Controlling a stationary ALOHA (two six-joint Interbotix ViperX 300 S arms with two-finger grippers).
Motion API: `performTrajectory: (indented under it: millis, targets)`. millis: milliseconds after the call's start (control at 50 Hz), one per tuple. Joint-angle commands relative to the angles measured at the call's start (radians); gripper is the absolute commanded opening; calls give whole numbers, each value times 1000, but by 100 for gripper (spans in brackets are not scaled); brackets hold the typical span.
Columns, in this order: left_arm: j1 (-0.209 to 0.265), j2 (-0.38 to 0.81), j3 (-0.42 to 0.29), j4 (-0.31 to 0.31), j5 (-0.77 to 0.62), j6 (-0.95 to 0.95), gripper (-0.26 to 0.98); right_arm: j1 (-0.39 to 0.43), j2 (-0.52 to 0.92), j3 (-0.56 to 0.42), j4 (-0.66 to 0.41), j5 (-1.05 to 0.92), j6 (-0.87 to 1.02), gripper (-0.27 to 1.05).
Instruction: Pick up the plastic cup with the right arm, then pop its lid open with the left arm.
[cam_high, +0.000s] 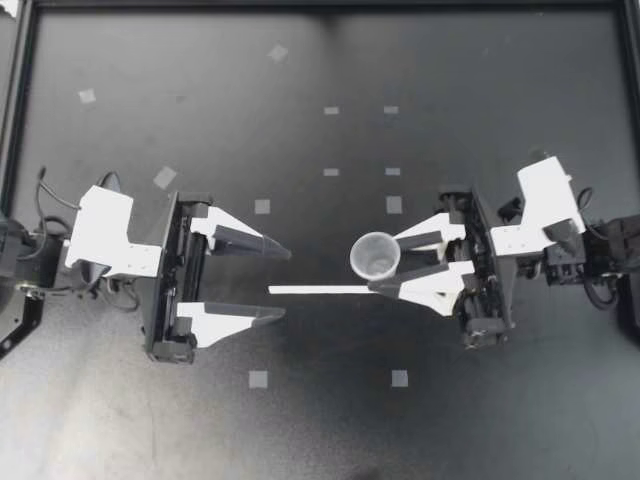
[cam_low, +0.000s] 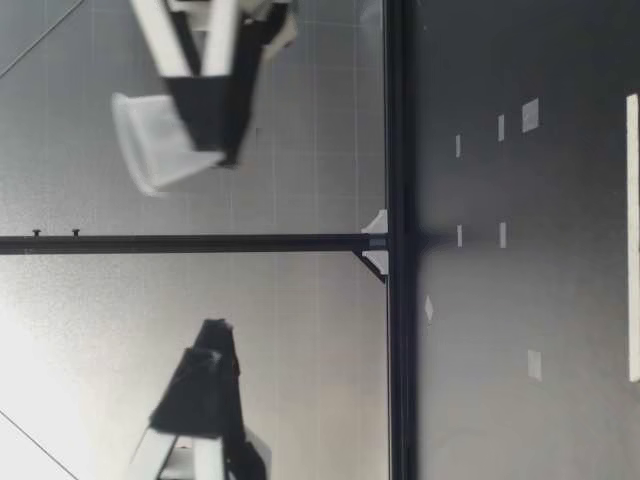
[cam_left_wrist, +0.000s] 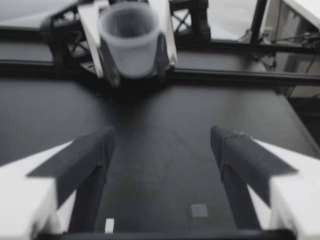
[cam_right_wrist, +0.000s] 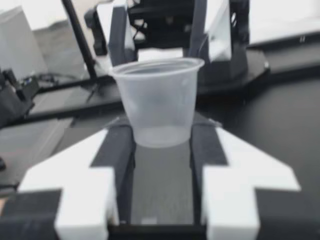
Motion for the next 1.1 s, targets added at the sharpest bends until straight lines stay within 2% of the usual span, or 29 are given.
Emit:
performTrajectory:
  millis: [0,1080]
  targets:
    - [0,3,-8,-2,-29,0,68,11,8,-20,-5,-2,2,24]
    - [0,18,-2,-3,-41,-5,68,17,26,-37,-18,31,-9,24]
